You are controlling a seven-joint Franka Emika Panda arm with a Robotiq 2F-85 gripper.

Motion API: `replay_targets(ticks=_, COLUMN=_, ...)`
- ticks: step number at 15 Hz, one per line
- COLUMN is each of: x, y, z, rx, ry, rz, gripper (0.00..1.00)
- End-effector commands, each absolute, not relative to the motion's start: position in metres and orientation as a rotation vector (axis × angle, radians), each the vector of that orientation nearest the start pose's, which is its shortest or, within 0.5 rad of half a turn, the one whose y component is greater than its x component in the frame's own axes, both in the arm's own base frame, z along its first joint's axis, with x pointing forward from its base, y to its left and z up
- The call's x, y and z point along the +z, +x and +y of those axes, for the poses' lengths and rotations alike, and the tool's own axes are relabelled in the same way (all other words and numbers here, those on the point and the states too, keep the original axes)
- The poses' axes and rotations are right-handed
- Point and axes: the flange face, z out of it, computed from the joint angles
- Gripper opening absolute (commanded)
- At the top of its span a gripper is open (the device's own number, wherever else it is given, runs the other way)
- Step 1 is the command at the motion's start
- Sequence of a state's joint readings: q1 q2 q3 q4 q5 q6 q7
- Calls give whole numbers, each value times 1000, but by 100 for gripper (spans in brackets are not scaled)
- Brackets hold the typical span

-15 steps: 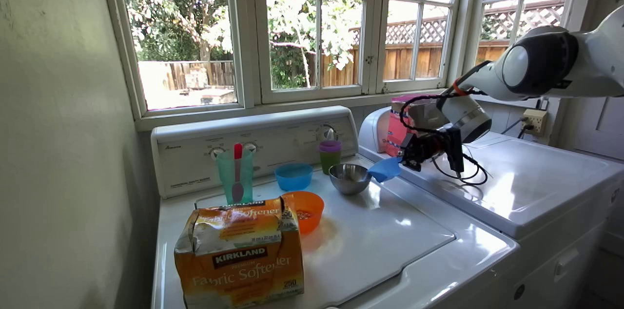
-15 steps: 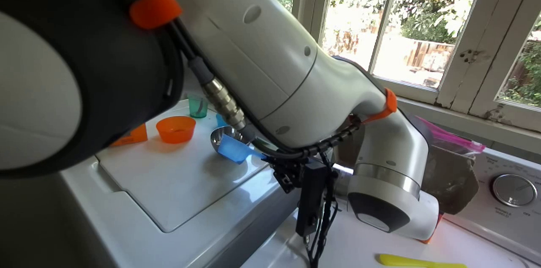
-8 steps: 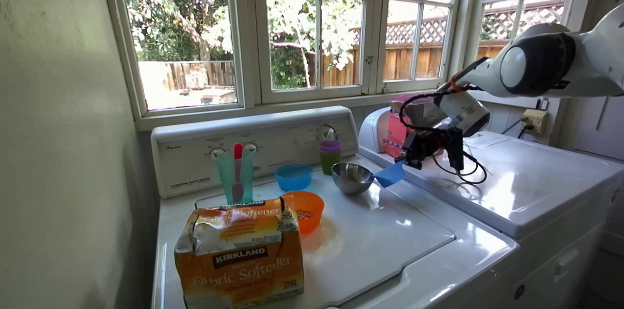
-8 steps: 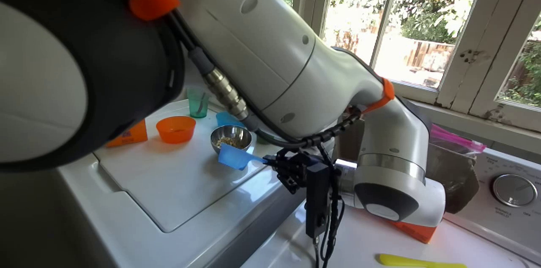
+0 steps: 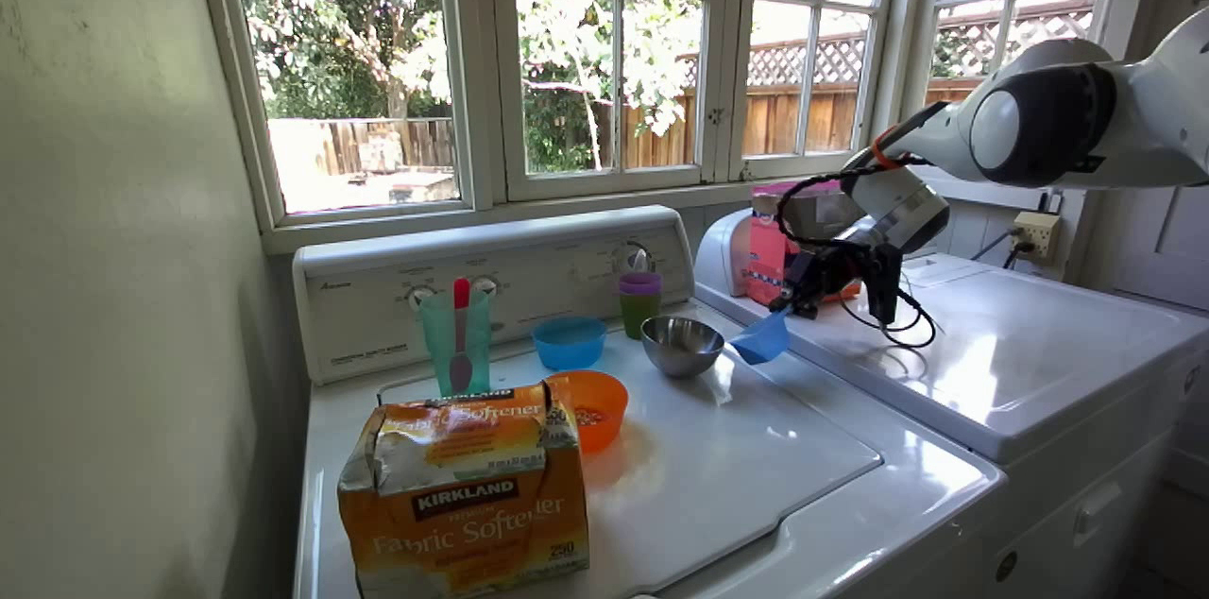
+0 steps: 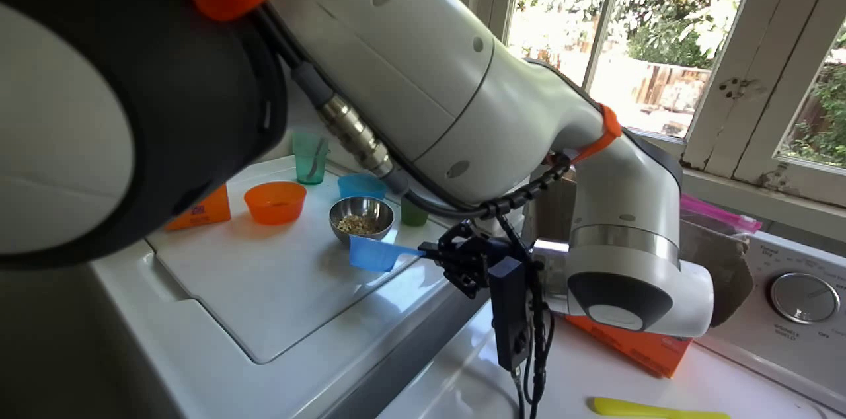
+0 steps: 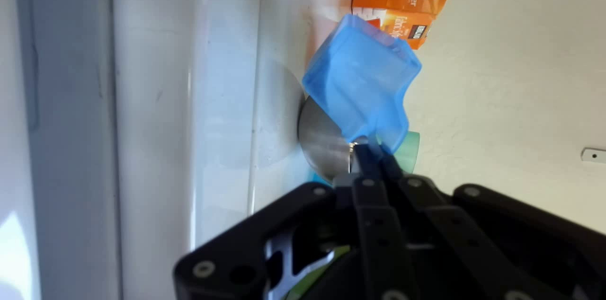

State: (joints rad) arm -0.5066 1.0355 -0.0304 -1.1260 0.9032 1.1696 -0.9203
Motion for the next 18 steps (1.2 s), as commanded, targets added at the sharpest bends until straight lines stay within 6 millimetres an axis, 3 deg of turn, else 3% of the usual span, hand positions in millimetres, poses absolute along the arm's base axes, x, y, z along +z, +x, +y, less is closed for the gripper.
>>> replay_targets(ticks=1, x=194, y=633, z=-244, rx=29, ry=-1845, rz=-381, gripper=1)
replay_targets(ticks=9, x=219, y=636, z=-247, rx=-208, ry=-1756, rz=-547, gripper=1)
replay_targets(ticks=18, x=245, y=619, z=-269, rx=-464, ry=-1638, rz=-622, gripper=1)
